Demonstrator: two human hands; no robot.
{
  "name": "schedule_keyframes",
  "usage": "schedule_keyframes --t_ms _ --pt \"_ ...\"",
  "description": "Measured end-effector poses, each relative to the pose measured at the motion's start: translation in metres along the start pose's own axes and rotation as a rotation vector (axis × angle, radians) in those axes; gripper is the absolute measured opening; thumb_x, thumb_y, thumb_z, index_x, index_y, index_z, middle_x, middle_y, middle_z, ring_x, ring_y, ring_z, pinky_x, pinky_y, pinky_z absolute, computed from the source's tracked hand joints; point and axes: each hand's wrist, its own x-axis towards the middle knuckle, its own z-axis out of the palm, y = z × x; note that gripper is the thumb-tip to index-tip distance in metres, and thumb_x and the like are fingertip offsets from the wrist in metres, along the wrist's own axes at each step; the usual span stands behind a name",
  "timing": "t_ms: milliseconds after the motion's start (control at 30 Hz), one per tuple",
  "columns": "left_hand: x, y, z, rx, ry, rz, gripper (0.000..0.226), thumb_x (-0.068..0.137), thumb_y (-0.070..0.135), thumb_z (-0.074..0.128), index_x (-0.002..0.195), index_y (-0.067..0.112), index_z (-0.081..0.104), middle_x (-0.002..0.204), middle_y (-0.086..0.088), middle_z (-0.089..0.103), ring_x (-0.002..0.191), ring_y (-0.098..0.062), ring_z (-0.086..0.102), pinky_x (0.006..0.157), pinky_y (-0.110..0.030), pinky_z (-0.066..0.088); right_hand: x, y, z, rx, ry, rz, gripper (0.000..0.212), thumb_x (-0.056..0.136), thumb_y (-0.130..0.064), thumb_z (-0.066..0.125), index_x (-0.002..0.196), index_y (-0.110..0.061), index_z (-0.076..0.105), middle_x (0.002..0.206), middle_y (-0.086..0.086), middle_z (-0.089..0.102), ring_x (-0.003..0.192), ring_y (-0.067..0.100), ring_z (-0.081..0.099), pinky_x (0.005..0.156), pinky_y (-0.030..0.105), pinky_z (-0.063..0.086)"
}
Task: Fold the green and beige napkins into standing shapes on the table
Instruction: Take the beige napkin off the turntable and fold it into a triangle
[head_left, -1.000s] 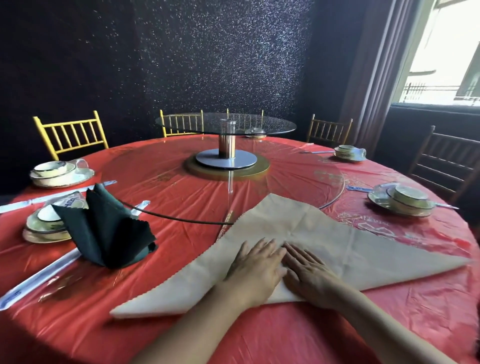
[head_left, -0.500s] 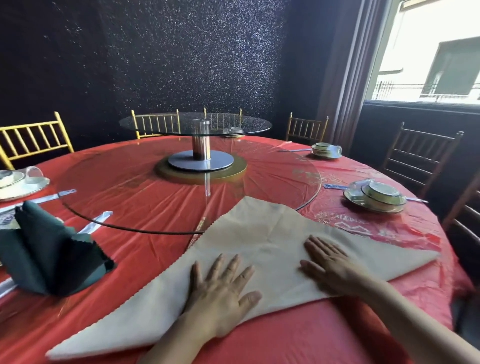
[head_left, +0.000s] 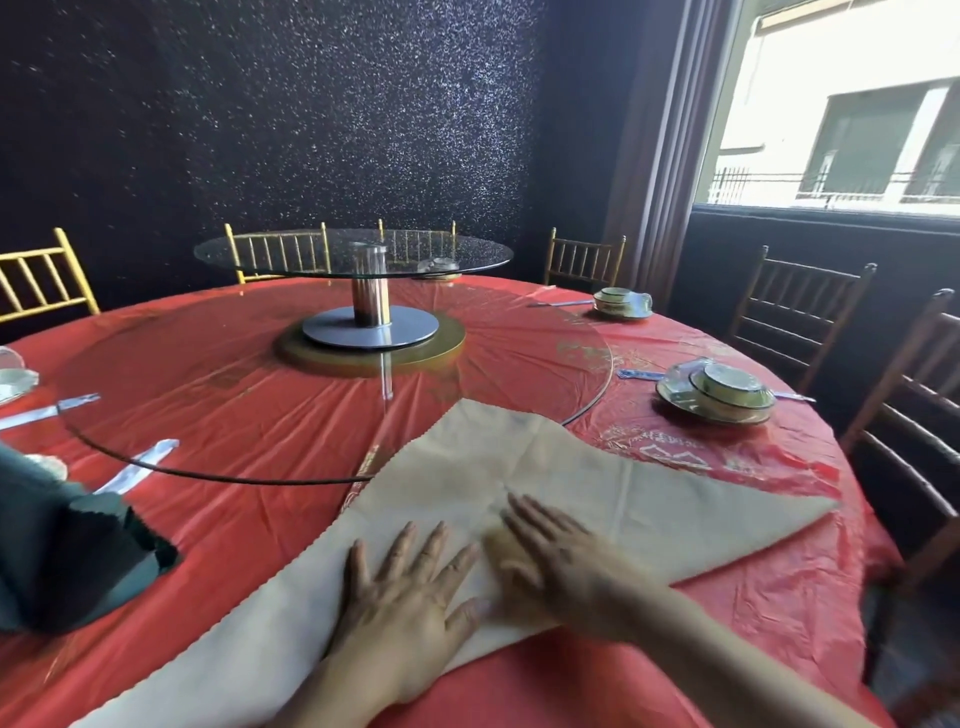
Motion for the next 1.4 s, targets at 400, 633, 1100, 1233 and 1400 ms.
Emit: schedule_keyframes --t_ms 400,633,1100,1233,1400 --pt "0.001 0.001 -0.003 -0.027 -0.019 0.001 0.124 0.020 0.079 -0.041 0.139 0.052 -0.013 0.153 0.015 -0.023 0.140 -0.012 -0.025 0.109 -0.057 -0.012 -0.029 0.107 -0.019 -0.073 -0.257 0.316 0.135 0.037 -0.086 -0.031 0.148 -0.017 0.002 0.156 0.001 -0.007 0.143 0.010 -0.007 0.108 0.017 -0.009" --pt "0.005 -0.002 0.002 -0.036 0.052 0.003 0.117 0.025 0.081 -0.040 0.136 0.056 -0.012 0.134 0.019 -0.033 0.125 -0.004 -0.029 0.106 -0.055 -0.015 -0.027 0.144 -0.029 0.000 -0.299 0.524 0.127 0.049 -0.093 -0.014 0.148 -0.015 0.000 0.156 0.000 -0.011 0.143 0.013 -0.010 0.115 0.027 -0.005" --pt "0.007 -0.003 0.002 -0.010 0.092 0.017 0.110 0.031 0.083 -0.039 0.133 0.057 -0.009 0.140 0.020 -0.025 0.139 -0.007 -0.014 0.109 -0.054 -0.006 -0.047 0.073 -0.015 -0.005 -0.250 0.267 0.131 0.041 -0.088 -0.027 0.148 -0.019 0.001 0.156 0.000 -0.011 0.140 0.006 -0.014 0.108 0.019 -0.014" --pt "0.001 -0.001 0.001 0.058 -0.018 -0.031 0.071 0.083 0.072 -0.006 0.120 0.052 0.051 0.133 0.012 0.054 0.117 -0.015 0.057 0.089 -0.050 0.022 -0.054 0.141 -0.024 -0.009 -0.304 0.502 0.141 0.032 -0.093 -0.023 0.148 -0.018 0.001 0.155 -0.002 -0.012 0.142 0.009 -0.011 0.112 0.023 -0.008" --pt "0.007 -0.001 0.006 -0.044 0.123 -0.013 0.115 0.028 0.082 -0.041 0.135 0.054 -0.011 0.142 0.019 -0.026 0.130 -0.005 -0.025 0.103 -0.052 -0.016 -0.064 0.184 -0.034 -0.038 -0.312 0.671 0.075 0.087 -0.068 0.008 0.147 -0.026 -0.008 0.156 0.007 -0.011 0.144 0.017 -0.008 0.118 0.034 -0.002"
